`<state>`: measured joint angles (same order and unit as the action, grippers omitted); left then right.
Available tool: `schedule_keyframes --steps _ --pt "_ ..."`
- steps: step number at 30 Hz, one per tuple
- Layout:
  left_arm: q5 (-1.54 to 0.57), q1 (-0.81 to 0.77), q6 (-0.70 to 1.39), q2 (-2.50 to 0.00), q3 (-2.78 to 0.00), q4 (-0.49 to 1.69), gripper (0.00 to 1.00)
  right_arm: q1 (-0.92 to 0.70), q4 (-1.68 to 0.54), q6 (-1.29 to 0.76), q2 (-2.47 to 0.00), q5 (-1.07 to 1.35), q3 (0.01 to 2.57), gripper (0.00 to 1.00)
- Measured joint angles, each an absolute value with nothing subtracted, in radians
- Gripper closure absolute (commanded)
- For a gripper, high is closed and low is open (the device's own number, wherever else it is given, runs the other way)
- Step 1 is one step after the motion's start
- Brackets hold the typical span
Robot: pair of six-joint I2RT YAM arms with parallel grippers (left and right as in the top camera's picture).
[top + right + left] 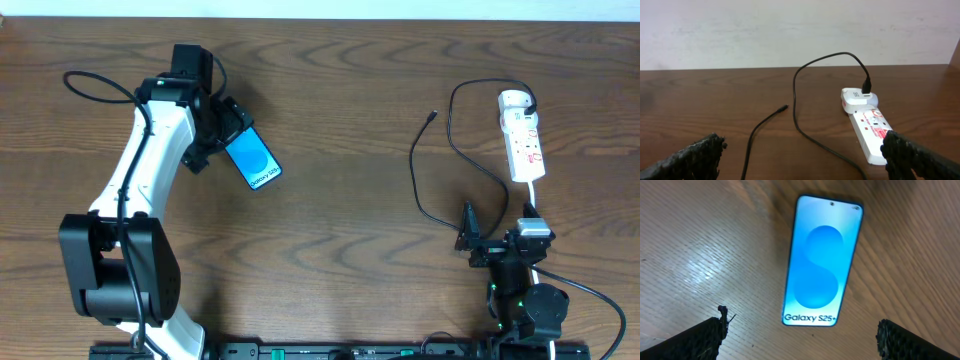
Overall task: Plug charger to phone and switch on socket
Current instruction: 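Move the left gripper forward over the blue phone and lower it, then grasp the blue phone's bottom edge with the left gripper and lift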
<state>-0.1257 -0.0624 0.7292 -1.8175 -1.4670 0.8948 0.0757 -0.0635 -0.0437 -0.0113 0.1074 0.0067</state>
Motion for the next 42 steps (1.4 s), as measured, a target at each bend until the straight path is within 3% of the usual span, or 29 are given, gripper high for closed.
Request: schedule_keyframes --steps 42 --pt "-0.076 -0.152 0.675 -2.03 -1.536 0.821 0.02 0.076 -0.064 -0.044 -0.011 0.107 0.007 0.01"
